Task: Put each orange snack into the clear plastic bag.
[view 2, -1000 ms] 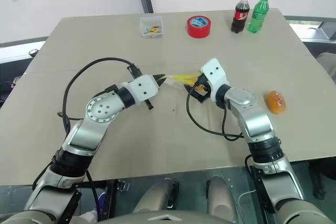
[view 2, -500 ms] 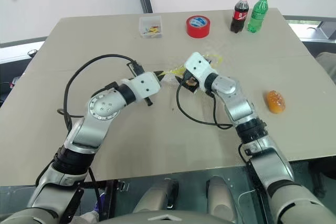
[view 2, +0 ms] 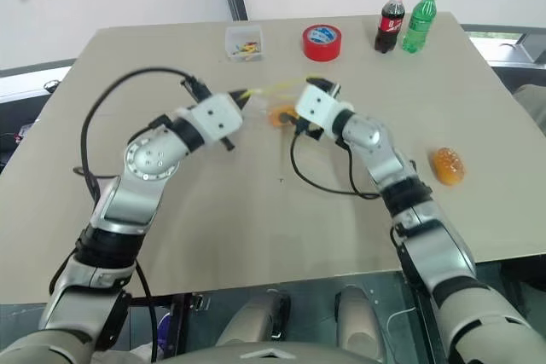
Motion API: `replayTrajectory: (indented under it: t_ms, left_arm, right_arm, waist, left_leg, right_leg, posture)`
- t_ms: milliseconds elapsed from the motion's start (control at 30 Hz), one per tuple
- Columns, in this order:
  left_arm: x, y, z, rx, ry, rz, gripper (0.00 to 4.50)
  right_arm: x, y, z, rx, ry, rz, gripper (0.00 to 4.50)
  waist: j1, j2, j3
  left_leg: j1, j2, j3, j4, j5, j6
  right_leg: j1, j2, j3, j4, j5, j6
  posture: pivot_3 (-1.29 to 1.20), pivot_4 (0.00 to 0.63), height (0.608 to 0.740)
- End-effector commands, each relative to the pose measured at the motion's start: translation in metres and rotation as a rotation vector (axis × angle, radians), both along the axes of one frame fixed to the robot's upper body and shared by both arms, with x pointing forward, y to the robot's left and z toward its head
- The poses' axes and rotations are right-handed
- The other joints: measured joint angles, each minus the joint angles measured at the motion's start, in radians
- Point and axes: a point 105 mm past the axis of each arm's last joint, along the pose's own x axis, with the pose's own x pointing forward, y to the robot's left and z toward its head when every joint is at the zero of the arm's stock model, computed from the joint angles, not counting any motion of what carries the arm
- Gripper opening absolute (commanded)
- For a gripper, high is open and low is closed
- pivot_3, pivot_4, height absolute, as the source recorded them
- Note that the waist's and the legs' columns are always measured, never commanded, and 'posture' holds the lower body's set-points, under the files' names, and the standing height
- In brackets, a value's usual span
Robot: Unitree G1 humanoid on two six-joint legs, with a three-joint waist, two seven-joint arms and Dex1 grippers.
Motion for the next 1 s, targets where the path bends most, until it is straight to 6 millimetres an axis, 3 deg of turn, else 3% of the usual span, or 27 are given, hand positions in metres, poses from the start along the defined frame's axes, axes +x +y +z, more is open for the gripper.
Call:
replayTrajectory:
  t_ms: [33,100,233,433,500,633,733,1000]
  left_arm:
    - [-0.018,-0.011,-0.005,-0.004,0.027,-0.092,0.00]
    - [-0.022,-0.012,-0.011,0.003,0.052,-0.111,0.00]
    - [-0.029,-0.015,-0.019,-0.041,0.114,-0.141,0.00]
    - [-0.035,-0.014,-0.028,-0.028,0.158,-0.178,0.00]
    - [-0.036,-0.015,-0.029,-0.032,0.164,-0.187,0.00]
    - [-0.035,-0.015,-0.030,-0.028,0.168,-0.186,0.00]
    - [-0.034,-0.015,-0.030,-0.027,0.168,-0.184,0.00]
    - [-0.034,-0.014,-0.029,-0.027,0.168,-0.179,0.00]
  right_arm:
    - [-0.029,-0.011,-0.004,-0.003,0.056,0.063,4.48]
    - [-0.042,-0.020,-0.005,0.033,0.104,0.057,4.48]
    - [-0.065,-0.059,0.008,0.164,0.195,-0.046,4.48]
    - [-0.072,-0.135,0.020,0.235,0.221,-0.357,4.48]
    - [-0.071,-0.162,0.016,0.274,0.228,-0.505,4.48]
    - [-0.079,-0.214,-0.009,0.331,0.307,-0.754,4.48]
    - [-0.084,-0.236,-0.024,0.319,0.329,-0.866,4.48]
    - [-0.096,-0.251,-0.050,0.369,0.397,-0.967,4.48]
  waist:
    - [0.003,0.000,0.000]
    - [0.004,0.000,0.000]
    - [0.004,0.001,0.001]
    - [0.008,0.001,0.000]
    - [0.010,0.001,0.000]
    - [0.021,0.001,0.000]
    - [0.026,0.001,0.000]
    - [0.026,0.001,0.000]
  left_leg:
    - [-0.001,0.000,-0.001,0.000,0.000,0.000]
    - [-0.002,0.000,-0.001,0.001,0.000,0.000]
    - [0.000,0.000,0.000,0.002,0.000,0.001]
    - [0.002,0.000,-0.001,0.002,-0.003,0.004]
    - [0.002,0.000,-0.001,0.002,-0.003,0.004]
    - [0.002,0.000,0.000,0.002,-0.002,0.004]
    - [0.002,0.000,0.000,0.002,-0.002,0.004]
    - [0.002,0.000,0.001,0.002,-0.002,0.004]
  right_leg:
    - [0.000,0.000,-0.001,-0.001,0.000,0.000]
    - [0.000,0.000,-0.001,0.000,0.000,0.000]
    - [0.000,0.000,0.000,0.002,0.000,0.000]
    - [0.003,0.000,-0.001,0.002,0.000,0.000]
    - [0.003,0.000,-0.001,0.002,0.000,0.000]
    - [0.003,0.000,-0.001,0.002,0.000,0.000]
    - [0.003,0.000,0.000,0.002,0.000,0.000]
    - [0.003,0.000,0.000,0.002,0.000,0.000]
  posture:
    - [0.00,0.150,0.740]
    - [0.00,0.150,0.740]
    - [0.00,0.150,0.740]
    - [0.00,0.150,0.740]
    - [0.00,0.150,0.740]
    - [0.00,0.150,0.740]
    - [0.00,0.150,0.740]
    - [0.00,0.150,0.740]
